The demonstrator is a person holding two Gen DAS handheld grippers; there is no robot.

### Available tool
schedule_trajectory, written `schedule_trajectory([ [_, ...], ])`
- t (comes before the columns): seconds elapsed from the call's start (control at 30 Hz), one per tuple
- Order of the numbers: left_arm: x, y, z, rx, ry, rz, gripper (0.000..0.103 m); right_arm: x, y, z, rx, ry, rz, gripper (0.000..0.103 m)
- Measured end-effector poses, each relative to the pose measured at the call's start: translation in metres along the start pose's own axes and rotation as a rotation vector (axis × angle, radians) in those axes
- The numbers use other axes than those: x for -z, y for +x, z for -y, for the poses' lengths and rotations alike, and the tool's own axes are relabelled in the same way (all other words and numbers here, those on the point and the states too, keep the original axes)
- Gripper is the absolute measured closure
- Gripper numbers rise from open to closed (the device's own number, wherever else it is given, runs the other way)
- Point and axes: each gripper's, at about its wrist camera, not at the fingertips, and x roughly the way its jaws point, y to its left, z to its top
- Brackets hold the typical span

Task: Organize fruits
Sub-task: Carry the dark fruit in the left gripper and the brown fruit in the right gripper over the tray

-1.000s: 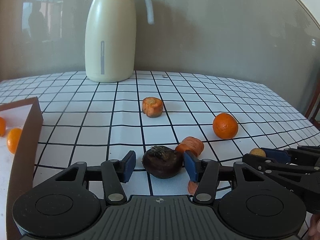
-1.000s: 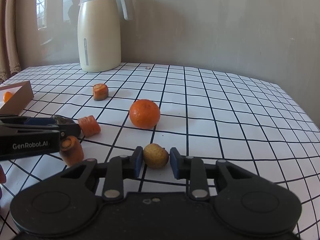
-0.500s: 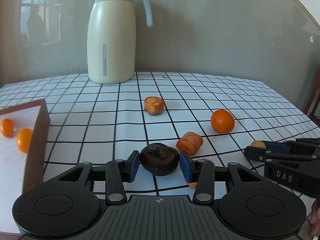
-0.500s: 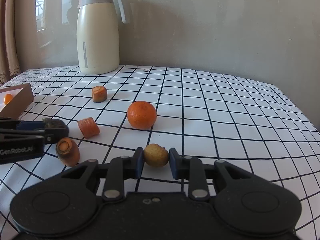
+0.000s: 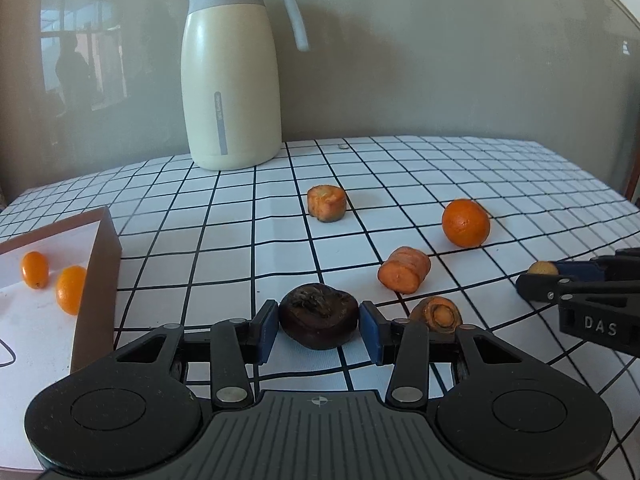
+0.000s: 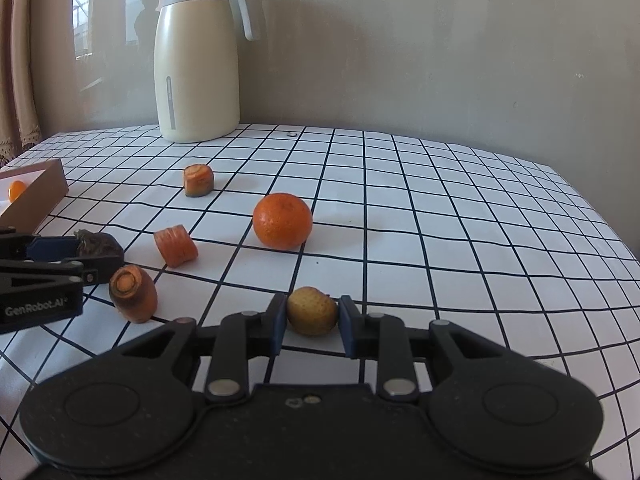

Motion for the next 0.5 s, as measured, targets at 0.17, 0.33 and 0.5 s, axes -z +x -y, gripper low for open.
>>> schedule_trajectory([
  [0.17,0.0,0.001,-0.001,0.006,-0.006,-0.002,0.059,0.001,0.0,0.0,0.001,-0.002,0.001,0.083],
  [0.33,-0.001,-0.002,-0.003,0.013,-0.024,0.001,0.059,-0.002,-0.004,-0.001,0.001,-0.004,0.006,0.084],
  [0.5,-0.005,-0.022,-0.005,0.021,-0.028,0.039,0.059,-0.006,-0.021,-0.001,0.008,-0.005,0.035,0.084],
])
